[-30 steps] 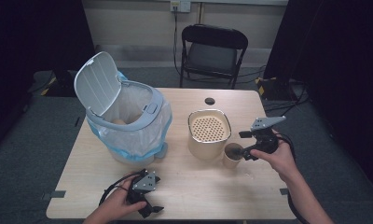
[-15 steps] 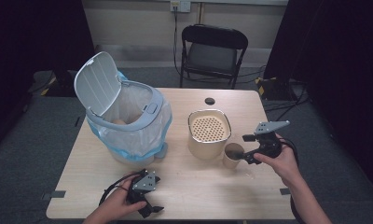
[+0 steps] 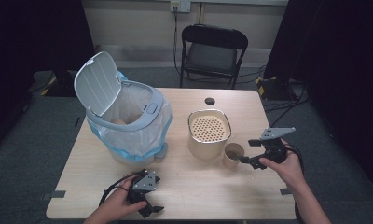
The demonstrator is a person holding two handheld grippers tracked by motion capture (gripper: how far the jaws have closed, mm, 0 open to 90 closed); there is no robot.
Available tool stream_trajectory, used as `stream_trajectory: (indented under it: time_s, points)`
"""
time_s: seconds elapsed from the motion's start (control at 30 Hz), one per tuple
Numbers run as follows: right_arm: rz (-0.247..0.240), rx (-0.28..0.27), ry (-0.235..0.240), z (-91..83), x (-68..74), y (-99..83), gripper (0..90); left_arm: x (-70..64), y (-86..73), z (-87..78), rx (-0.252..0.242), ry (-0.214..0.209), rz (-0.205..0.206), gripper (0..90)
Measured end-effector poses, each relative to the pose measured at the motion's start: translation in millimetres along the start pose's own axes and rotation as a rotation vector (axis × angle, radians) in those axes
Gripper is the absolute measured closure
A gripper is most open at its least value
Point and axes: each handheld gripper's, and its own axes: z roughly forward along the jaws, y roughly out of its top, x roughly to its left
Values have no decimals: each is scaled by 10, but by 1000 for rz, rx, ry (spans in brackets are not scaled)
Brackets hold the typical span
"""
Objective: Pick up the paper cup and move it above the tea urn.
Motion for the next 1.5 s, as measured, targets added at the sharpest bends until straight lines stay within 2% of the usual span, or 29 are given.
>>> stream_trajectory:
  time_s: [0.17, 0.3, 0.47, 0.57, 0.83, 1.3, 1.5]
  points:
    - [4, 13, -9, 28, -25, -105, 146, 0, 0, 0, 0, 0, 0, 0]
    - [12, 3, -12, 51, -37, -149, 147, 0, 0, 0, 0, 0, 0, 0]
    - [-3, 13, -11, 81, -30, -202, 148, 0, 0, 0, 0, 1, 0, 0]
    - [4, -4, -5, 105, -23, -235, 147, 0, 0, 0, 0, 1, 0, 0]
    - [-24, -28, -12, 234, 4, -295, 148, -1, 1, 0, 2, 2, -1, 0]
    - [18, -78, -26, 349, -63, -450, 142, -1, 1, 0, 2, 2, 0, 0]
    - [28, -112, -5, 426, -73, -519, 143, -1, 2, 0, 2, 3, 0, 0]
